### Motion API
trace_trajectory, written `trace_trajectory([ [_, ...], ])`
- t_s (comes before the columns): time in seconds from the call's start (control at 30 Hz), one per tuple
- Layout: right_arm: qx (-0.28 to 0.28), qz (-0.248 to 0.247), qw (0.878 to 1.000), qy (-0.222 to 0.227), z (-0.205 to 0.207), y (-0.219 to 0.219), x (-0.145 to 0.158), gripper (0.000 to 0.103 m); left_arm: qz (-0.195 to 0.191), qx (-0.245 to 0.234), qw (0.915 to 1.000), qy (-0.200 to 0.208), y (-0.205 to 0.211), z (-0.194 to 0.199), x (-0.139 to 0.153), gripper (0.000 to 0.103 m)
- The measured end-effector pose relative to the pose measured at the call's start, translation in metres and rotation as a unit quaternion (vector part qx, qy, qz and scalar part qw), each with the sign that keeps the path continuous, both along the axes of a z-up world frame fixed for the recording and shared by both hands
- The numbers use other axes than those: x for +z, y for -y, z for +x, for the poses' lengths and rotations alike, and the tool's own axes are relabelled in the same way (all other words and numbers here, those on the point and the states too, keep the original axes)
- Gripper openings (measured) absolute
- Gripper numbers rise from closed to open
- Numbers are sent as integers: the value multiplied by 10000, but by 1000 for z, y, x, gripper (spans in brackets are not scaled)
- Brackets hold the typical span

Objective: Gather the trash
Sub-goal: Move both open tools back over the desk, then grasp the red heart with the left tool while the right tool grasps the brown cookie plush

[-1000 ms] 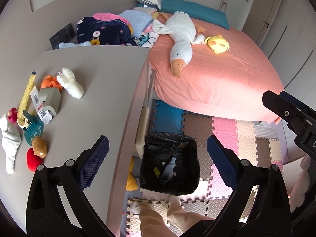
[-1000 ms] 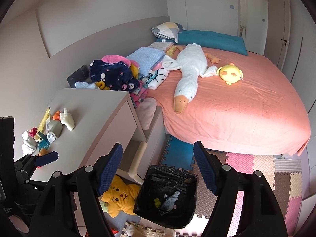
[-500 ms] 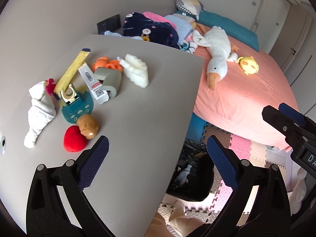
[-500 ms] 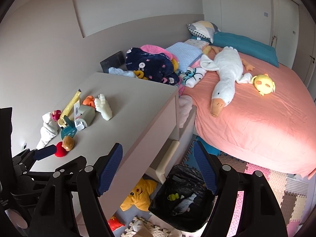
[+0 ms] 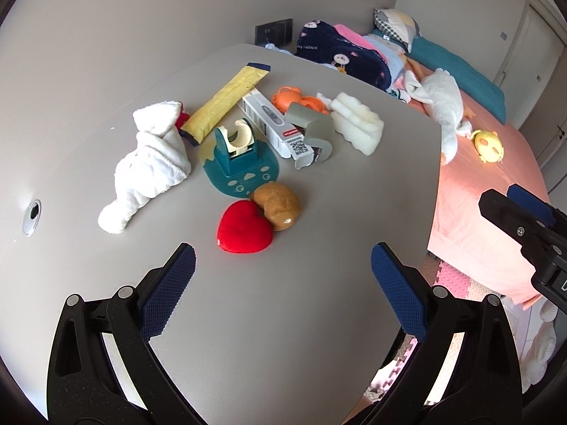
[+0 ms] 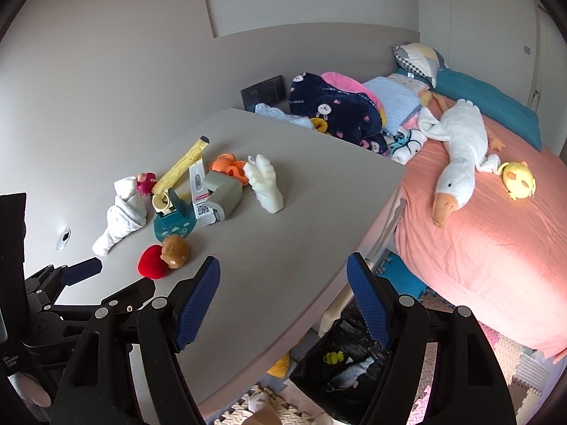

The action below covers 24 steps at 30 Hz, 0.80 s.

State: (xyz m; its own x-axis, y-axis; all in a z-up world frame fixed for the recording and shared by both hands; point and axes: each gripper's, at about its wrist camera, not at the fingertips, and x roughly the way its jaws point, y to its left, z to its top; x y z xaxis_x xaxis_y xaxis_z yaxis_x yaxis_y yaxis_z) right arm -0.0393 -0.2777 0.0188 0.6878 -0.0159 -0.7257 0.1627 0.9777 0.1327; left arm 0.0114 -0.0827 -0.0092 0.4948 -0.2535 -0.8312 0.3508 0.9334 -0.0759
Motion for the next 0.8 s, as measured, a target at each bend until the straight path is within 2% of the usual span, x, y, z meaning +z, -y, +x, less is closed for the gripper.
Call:
trace_trajectory([
  [0.23, 119, -4, 9999, -40, 15, -16, -2, 75, 60, 109, 9999, 13, -18, 10, -5, 96],
  [0.3, 134, 3, 9999, -56, 20, -19, -4, 75, 93, 138, 9999, -17, -22, 14, -8, 93],
  [0.47, 165, 42, 9998, -143, 30, -24, -10, 75, 121, 177, 9996, -188, -28, 26, -22, 80],
  [0.8, 290, 100, 9992, -268, 51, -32, -22, 75, 234, 239, 9987, -388, -34, 46, -41, 71],
])
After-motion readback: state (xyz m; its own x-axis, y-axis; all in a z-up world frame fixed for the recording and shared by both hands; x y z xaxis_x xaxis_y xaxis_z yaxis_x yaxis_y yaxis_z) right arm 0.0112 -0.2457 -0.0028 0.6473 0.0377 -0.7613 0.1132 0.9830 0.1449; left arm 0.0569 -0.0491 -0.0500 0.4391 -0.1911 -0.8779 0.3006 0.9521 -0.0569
